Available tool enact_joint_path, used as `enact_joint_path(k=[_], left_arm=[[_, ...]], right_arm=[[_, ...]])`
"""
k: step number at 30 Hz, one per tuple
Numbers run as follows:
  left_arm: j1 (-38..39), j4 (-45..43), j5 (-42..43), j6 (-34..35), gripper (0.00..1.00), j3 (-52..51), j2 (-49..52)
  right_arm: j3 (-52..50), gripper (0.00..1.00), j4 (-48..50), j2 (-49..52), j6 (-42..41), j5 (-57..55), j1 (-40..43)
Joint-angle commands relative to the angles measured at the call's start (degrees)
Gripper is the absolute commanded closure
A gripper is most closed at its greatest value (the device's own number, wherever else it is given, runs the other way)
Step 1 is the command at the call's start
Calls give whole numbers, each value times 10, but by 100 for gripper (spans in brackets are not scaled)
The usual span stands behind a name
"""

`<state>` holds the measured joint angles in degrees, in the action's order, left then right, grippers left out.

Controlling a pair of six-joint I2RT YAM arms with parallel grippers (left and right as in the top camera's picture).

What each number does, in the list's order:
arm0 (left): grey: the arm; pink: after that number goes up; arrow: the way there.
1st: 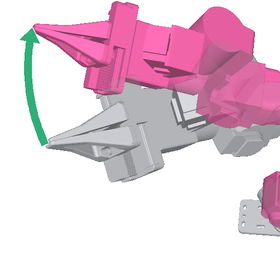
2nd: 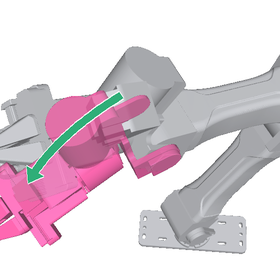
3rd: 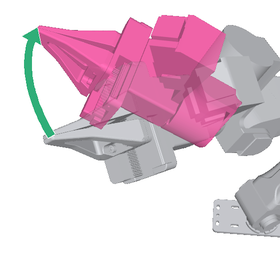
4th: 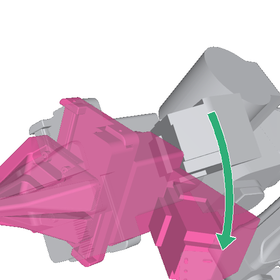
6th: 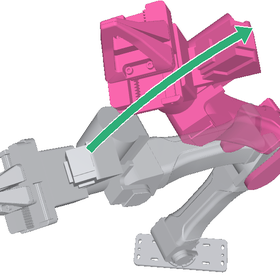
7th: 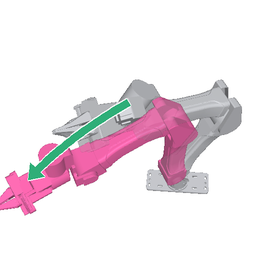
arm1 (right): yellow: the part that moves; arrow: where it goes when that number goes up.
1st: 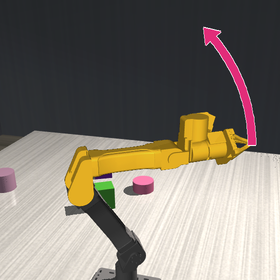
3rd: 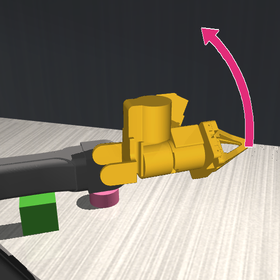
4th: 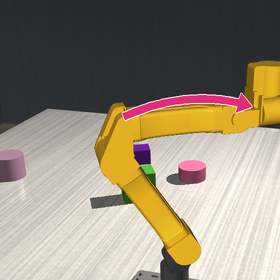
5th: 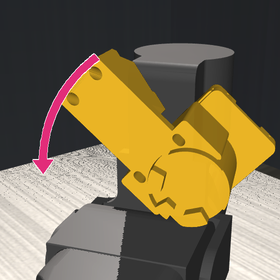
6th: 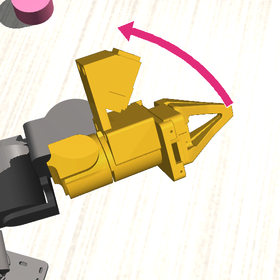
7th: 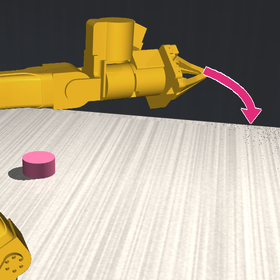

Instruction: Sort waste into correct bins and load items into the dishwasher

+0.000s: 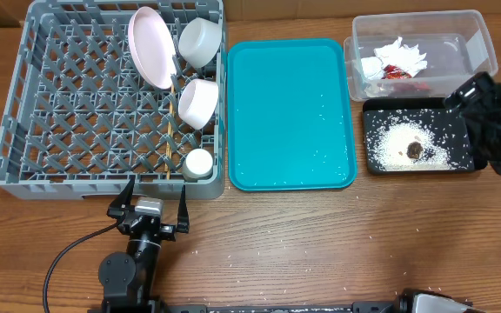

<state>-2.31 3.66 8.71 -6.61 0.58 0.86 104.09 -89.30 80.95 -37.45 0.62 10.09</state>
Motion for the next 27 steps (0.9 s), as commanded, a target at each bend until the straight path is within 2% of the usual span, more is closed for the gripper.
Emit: enact_joint_path(k=[1,4,10,15,20,27], left_arm=[[-3,0,-6,-11,0,-3,-7],[-3,0,-6,-11,0,-3,-7],[-3,0,-6,-11,0,-3,-7],[-3,0,-6,-11,0,-3,-7],[-3,0,-6,-11,0,-3,-7],[-3,0,-6,-11,0,-3,-7]], right_arm=[[-3,0,-22,-33,4,-13,-11],[-21,0,-6,-70,5,-59,-24],[-70,0,125,-161,166,-59,-59],[-142,0,214,-237,216,-40,-63],[-307,0,369,-348,289,5,-68],[-563,0,574,-491,289,35,-79]])
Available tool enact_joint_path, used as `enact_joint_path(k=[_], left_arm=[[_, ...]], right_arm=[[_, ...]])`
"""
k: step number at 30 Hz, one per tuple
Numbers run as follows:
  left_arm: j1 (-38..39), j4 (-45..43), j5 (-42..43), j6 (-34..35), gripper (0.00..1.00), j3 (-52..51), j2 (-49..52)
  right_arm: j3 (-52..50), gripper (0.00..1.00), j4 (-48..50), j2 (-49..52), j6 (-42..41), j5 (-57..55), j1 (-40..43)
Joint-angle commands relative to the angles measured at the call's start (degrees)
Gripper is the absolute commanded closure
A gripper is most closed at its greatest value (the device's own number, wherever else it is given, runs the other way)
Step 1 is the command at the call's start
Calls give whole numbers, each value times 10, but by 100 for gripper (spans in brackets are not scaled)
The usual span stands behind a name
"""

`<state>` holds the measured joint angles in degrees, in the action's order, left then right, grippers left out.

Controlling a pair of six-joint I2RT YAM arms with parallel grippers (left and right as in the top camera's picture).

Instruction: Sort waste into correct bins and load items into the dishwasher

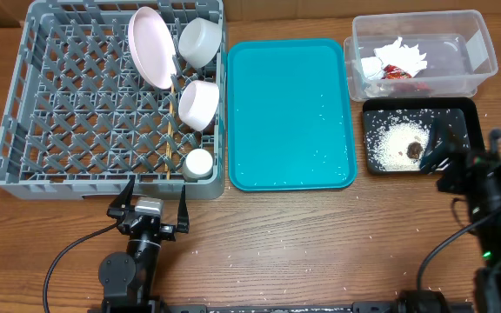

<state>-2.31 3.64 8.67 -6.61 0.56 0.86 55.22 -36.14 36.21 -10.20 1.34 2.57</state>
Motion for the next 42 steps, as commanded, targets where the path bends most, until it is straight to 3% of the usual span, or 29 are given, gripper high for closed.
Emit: enact_joint_path(k=[1,9,19,39,42], left_arm=[[-3,0,-5,-11,0,-3,-7],[-3,0,-5,-11,0,-3,-7],[-3,0,-5,-11,0,-3,-7],[-3,0,-5,-11,0,-3,-7],[-3,0,-5,-11,0,-3,-7]], right_arm=[[-109,0,72,-62,17,35,-4],[-344,0,252,-220,17,56,-22],[-498,0,351,-335,17,54,-35],[-548,0,369,-361,17,22,-44],[-548,0,411,-361,17,22,-44]])
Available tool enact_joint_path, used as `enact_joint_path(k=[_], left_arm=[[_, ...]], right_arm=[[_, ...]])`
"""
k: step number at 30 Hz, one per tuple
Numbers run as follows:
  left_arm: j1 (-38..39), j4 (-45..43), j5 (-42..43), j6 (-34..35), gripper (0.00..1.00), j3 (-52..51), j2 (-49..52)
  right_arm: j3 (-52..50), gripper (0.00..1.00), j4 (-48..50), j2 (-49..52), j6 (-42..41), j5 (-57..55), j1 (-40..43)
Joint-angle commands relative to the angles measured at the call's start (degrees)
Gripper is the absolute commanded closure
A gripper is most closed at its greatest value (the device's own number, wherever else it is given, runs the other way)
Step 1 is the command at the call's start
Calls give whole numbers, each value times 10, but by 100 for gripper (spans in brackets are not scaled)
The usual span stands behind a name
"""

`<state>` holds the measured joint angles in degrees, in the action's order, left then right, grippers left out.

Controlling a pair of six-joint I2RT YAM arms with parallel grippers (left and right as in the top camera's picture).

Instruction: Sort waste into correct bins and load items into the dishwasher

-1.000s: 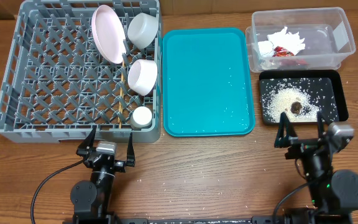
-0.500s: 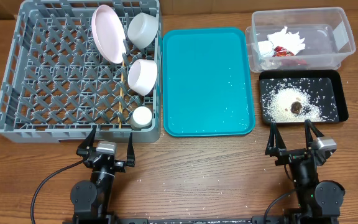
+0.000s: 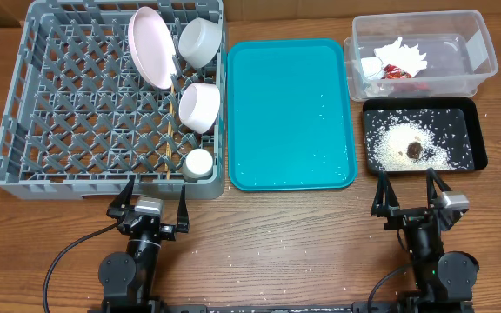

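Observation:
The grey dish rack point(image 3: 24, 104) at the left holds a pink plate point(image 3: 150, 48), two white bowls point(image 3: 202, 41) point(image 3: 198, 103), a small white cup point(image 3: 197, 163) and chopsticks. The teal tray point(image 3: 290, 113) in the middle carries only scattered rice grains. A clear bin point(image 3: 477, 61) at the back right holds paper and wrapper waste. A black tray point(image 3: 472, 130) below it holds rice and a brown scrap. My left gripper point(image 3: 152, 199) stands open just below the rack. My right gripper point(image 3: 414, 194) stands open just below the black tray. Neither holds anything.
Loose rice grains dot the wooden table in front of the teal tray. A black cable point(image 3: 68, 252) loops from the left arm's base.
My right arm has moved from beside the black tray's right edge down to the table's front, its gripper now open and pointing at the black tray. The left arm is unchanged.
My right arm was first at the far right, over the edge between the clear bin and the black tray. Then it stood lower, over the black tray's right part. Now it rests at the front. The left gripper stayed open below the rack throughout.

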<state>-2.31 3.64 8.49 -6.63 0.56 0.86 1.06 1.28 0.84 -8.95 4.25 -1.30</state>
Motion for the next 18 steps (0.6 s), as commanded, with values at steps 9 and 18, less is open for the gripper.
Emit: enact_joint_path(k=[9,18], left_arm=[[-3,0,-3,-11,0,-3,-7],[-3,0,-3,-11,0,-3,-7]], right_arm=[[-6,0,42,-7,5,-7,-6],[-6,0,-59,-7,4,-9,-6]])
